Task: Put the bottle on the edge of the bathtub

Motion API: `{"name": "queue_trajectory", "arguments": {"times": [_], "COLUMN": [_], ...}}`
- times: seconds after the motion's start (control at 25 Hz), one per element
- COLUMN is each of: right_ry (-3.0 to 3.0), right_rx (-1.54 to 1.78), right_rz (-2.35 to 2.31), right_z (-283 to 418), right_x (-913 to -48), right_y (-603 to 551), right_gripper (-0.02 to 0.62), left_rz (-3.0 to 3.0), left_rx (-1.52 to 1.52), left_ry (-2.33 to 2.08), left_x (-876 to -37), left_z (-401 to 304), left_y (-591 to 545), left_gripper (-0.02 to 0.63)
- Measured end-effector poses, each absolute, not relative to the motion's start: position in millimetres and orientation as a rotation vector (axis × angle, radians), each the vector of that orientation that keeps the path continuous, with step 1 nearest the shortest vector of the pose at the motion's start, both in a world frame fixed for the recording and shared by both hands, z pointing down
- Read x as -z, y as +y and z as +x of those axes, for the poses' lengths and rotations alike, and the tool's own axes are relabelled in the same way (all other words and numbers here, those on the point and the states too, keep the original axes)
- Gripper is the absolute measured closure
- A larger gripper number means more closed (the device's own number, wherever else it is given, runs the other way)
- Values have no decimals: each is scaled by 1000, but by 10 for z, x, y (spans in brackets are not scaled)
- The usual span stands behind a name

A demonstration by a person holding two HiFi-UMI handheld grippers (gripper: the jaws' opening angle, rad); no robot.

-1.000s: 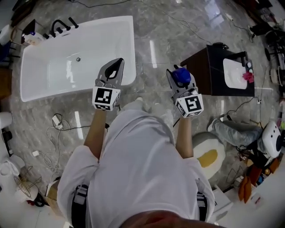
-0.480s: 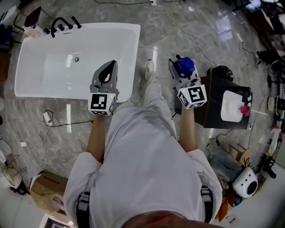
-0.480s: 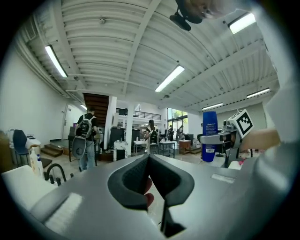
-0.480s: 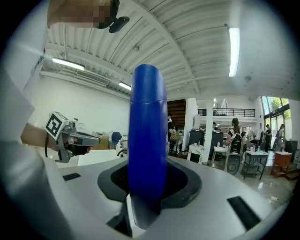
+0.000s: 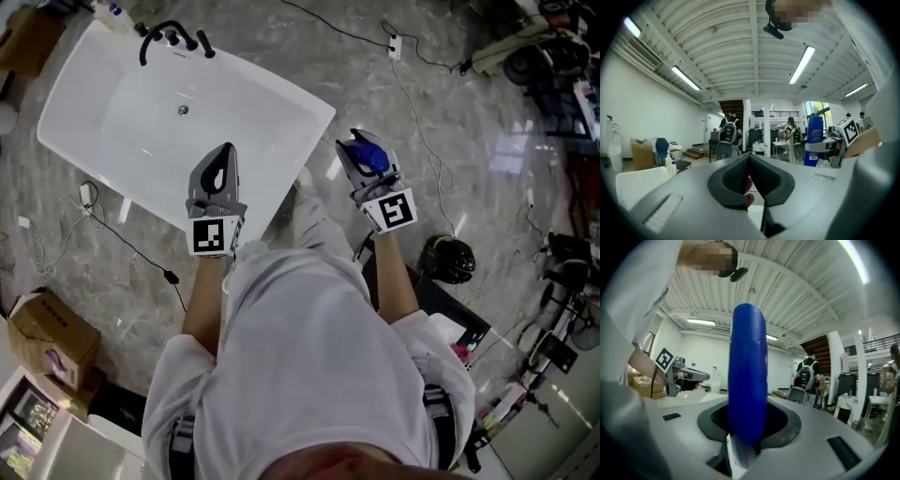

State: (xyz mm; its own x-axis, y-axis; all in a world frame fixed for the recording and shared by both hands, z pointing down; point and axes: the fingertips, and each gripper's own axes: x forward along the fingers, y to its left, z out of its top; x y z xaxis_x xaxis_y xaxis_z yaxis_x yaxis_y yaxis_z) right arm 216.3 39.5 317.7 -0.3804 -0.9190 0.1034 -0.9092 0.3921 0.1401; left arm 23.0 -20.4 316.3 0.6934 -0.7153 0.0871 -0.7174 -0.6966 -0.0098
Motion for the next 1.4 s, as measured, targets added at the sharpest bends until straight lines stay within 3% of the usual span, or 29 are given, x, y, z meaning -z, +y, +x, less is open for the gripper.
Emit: {"name": "queue_trajectory", "arguments": {"times": [0.36, 0.68, 0.96, 1.4], "right_ry": [-2725, -2811, -2794, -2747], "right_rx": [80, 23, -45, -125], "right_rz": [1332, 1218, 1153, 1148], "right_z": [2517, 2359, 2180, 2105], "right_x": [-4007, -5428, -6653, -7572], "right_y": [-1385, -2454, -2860, -2945], "right_gripper": [462, 462, 462, 460], "left_rz": [2701, 2654, 2576, 2517], "left_rx": [-189, -255, -337, -322], "left_ry": [-1558, -1602, -1590, -1648], "left_x": [-3653, -4838, -5836, -6303], "left_z": [422, 520, 522, 311], "left_y": [-1160, -1601, -1838, -2180], "left_gripper": [611, 611, 611, 611]}}
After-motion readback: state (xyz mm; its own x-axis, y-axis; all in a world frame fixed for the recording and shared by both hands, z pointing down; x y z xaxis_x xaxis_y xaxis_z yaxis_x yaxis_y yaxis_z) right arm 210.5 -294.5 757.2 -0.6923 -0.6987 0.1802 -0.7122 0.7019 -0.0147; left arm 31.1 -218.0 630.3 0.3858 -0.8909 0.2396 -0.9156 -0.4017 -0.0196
